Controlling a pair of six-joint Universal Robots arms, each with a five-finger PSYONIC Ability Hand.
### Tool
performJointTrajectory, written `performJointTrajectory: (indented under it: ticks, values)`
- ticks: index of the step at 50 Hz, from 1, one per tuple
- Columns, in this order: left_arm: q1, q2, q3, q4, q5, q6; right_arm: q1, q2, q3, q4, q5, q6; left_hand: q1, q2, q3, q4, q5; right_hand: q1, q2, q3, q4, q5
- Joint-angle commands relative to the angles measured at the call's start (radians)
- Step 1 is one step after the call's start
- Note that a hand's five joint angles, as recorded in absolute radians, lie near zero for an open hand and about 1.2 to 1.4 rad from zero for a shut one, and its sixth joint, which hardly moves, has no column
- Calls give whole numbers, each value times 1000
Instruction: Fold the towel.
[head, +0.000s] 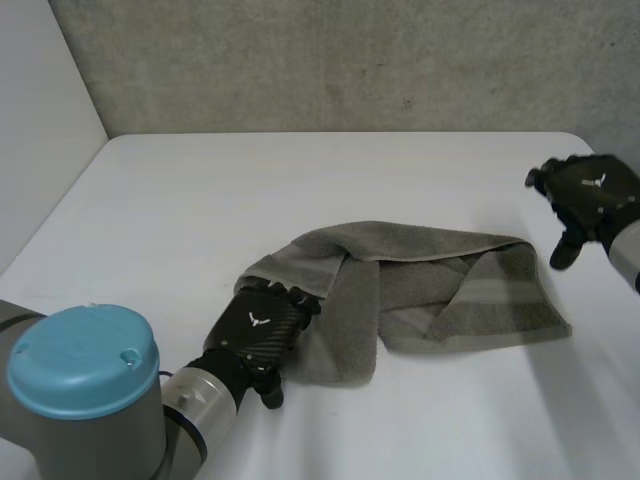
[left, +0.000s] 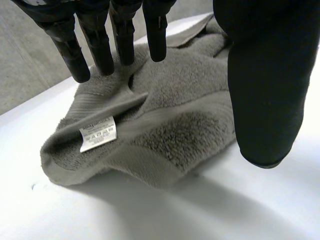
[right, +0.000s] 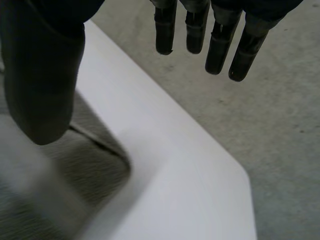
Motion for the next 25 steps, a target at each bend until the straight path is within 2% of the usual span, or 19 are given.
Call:
performJointTrajectory:
  ticks: [1, 5, 7, 8, 10, 11, 13, 20, 25]
  values:
    - [7, -73, 19, 59, 0, 13, 74, -121, 194, 10, -49, -1, 170, 167, 168, 168, 166, 40, 44, 39, 49, 23]
    - [13, -96, 30, 102, -1, 13, 176, -118, 258, 4, -89, 24, 353, 350, 350, 351, 349, 48, 52, 48, 58, 32]
    - [18, -113, 40, 137, -1, 19, 203, -106, 265, -2, -91, 48, 613, 610, 610, 611, 609, 60, 64, 60, 70, 44]
    - [18, -113, 40, 138, -1, 19, 226, -80, 263, -14, -91, 80, 614, 611, 612, 612, 610, 75, 79, 74, 84, 58]
    - [19, -133, 56, 157, 0, 33, 246, -42, 254, -30, -89, 117, 895, 892, 892, 893, 890, 89, 93, 89, 99, 73]
    - [19, -133, 56, 157, 0, 33, 246, -42, 254, -30, -89, 117, 896, 893, 893, 894, 892, 90, 94, 89, 99, 73]
    - [19, -155, 80, 157, -1, 59, 278, 21, 236, -63, -88, 165, 1071, 1068, 1069, 1069, 1067, 98, 102, 98, 108, 82]
    - [44, -167, 112, 153, -1, 91, 315, 149, 177, -111, -54, 189, 1072, 1069, 1069, 1070, 1068, 160, 164, 160, 170, 144]
    - [134, -112, 129, 145, 0, 88, 341, 233, 128, -119, 7, 188, 1072, 1069, 1069, 1070, 1068, 251, 255, 251, 261, 235]
